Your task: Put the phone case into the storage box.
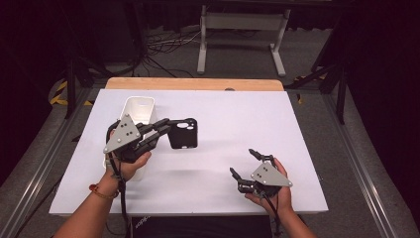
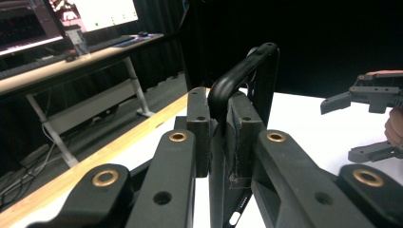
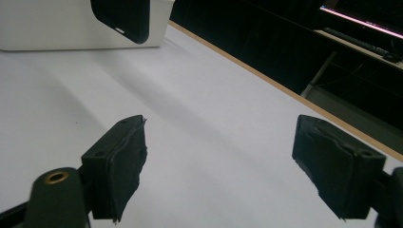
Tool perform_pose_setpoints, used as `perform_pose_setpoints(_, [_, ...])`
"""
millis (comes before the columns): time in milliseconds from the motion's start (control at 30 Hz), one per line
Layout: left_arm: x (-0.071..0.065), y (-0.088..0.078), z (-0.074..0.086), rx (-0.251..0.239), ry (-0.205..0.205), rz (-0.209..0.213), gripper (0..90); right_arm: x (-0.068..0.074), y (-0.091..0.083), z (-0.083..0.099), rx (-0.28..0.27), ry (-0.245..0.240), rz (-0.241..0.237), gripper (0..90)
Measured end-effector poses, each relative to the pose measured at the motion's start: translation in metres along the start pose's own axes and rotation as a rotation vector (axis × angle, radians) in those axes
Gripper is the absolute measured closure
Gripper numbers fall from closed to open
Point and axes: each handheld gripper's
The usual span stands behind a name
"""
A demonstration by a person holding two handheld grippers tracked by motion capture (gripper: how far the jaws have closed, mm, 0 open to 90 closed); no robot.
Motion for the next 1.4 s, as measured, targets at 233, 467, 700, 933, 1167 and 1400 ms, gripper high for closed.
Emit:
perform_pose_setpoints(233, [0.009,-0.008,0.001,-0.011,-0.003,-0.02,82.3,0.0,0.002,0.001,0.006,-0.001,-0.001,19.3])
perform_pose_setpoints(467, [0.02,-0.018,0.001,-0.035,-0.017,-0.038,82.4,0.0,0.003,0.001,0.013,-0.006,-0.004,19.3])
perform_pose_setpoints(700, [0.025,-0.026,0.0,-0.032,-0.007,-0.065,82.4,-0.002,0.002,0.002,0.018,0.001,0.004,19.4])
perform_pose_setpoints(933, [0.032,-0.034,0.001,-0.037,-0.004,-0.103,82.4,-0.003,0.003,0.004,0.03,-0.006,0.012,19.6])
perform_pose_setpoints(1167, [0.037,-0.04,0.002,-0.023,0.0,-0.115,82.4,-0.004,0.003,0.004,0.036,-0.004,0.017,19.6])
perform_pose_setpoints(1400, [0.045,-0.048,0.004,-0.022,-0.011,-0.137,82.4,-0.005,0.002,0.004,0.037,0.0,0.016,19.7])
Point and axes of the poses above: each handheld gripper's, and its own axes: y roughly forward along the jaws, z roughly out of its underside, x roughly to its left, and after that the axes turned 7 degrees about y, right-handed
